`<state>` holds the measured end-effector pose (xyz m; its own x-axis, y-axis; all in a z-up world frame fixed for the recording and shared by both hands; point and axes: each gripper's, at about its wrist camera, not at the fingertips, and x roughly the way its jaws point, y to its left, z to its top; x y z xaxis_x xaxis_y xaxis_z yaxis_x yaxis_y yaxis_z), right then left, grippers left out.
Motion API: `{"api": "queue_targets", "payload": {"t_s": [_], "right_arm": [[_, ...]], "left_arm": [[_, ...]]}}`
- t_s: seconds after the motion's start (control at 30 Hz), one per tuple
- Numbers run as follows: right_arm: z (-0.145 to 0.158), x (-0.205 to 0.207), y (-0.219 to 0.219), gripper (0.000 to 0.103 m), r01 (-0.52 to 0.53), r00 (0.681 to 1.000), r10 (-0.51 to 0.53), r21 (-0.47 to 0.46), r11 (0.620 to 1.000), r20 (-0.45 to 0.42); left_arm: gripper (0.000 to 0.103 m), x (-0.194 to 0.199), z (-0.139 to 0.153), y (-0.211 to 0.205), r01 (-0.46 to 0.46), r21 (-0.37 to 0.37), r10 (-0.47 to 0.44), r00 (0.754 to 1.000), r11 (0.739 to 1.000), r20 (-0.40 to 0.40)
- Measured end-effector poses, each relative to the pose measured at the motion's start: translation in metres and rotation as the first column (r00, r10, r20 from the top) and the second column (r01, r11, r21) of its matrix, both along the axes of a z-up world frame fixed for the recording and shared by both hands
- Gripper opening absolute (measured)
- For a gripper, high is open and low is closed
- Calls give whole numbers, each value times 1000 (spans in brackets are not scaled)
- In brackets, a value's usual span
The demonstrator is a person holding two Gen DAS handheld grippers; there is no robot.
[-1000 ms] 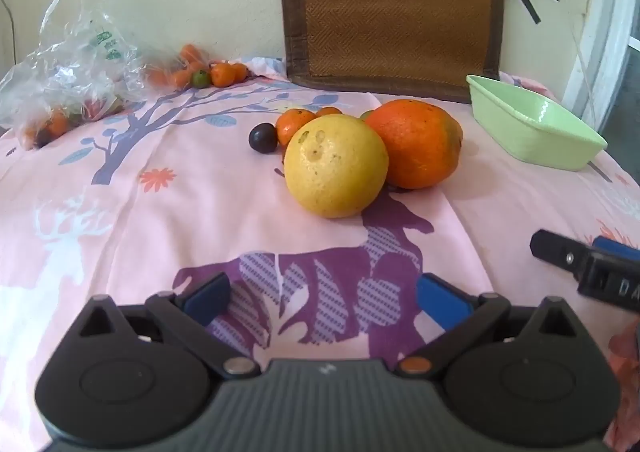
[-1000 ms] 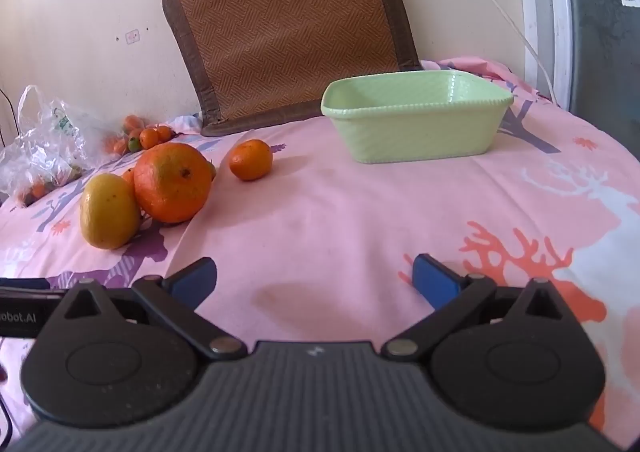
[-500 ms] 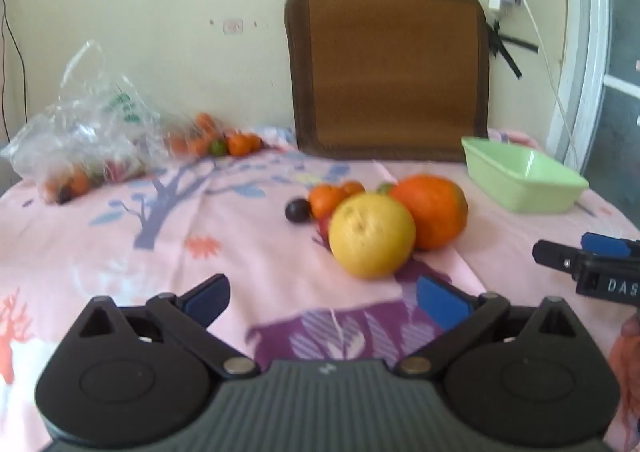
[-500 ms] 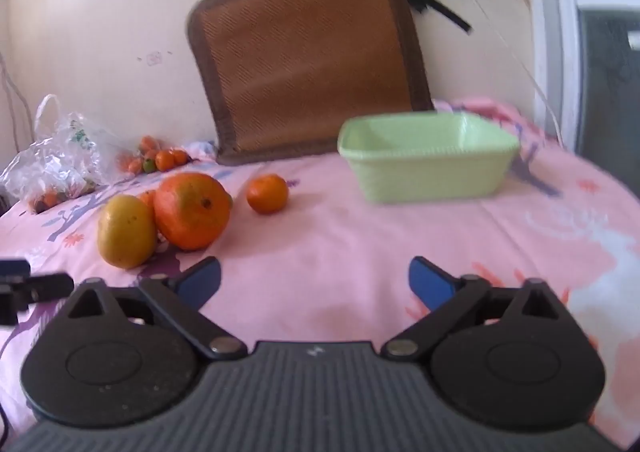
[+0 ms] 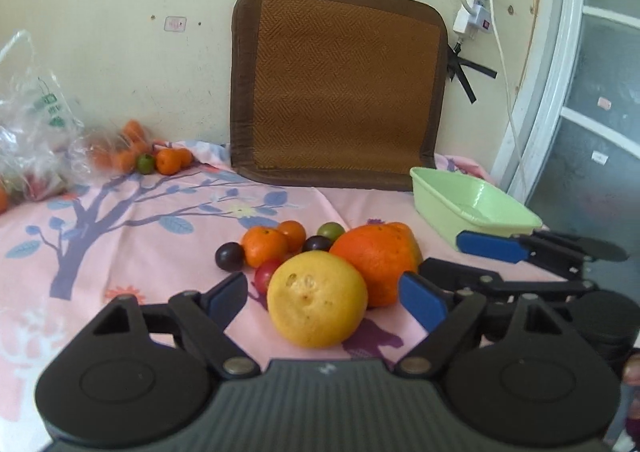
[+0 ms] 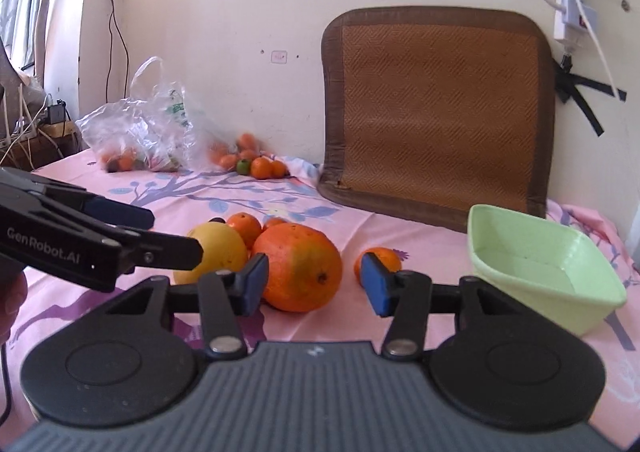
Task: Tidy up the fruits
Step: 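Move the left gripper toward the large orange, then grasp the large orange with the left gripper and carry it over the green basket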
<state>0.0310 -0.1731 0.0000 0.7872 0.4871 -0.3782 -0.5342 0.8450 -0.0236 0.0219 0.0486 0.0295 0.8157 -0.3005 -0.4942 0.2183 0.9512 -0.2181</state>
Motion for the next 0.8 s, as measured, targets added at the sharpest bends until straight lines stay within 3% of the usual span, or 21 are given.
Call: {"api": "queue_targets", "payload": {"t_s": [0.23, 0.33, 0.5, 0.67, 0.8], "right_arm": [[-4, 15, 7, 58, -55, 998, 56, 79, 995, -18], [-10, 23, 8, 66, -71, 996, 77, 101, 992, -53], [-23, 43, 4, 66, -72, 984, 98, 176, 982, -147], [-20, 30, -14, 62, -86, 979, 123, 210, 974, -166], [-22, 4, -47, 61, -59, 983, 94, 209, 976, -161]], "left_arm": [[86, 5, -1, 12, 24, -73, -24, 1000, 997, 1], [86, 3, 2, 17, 37, -95, -36, 999, 995, 12], [89, 0, 8, 15, 46, -95, -44, 999, 994, 29], [89, -4, 11, 9, 68, -102, -65, 997, 992, 33], [89, -8, 15, -10, 146, -102, -142, 989, 984, 51]]}}
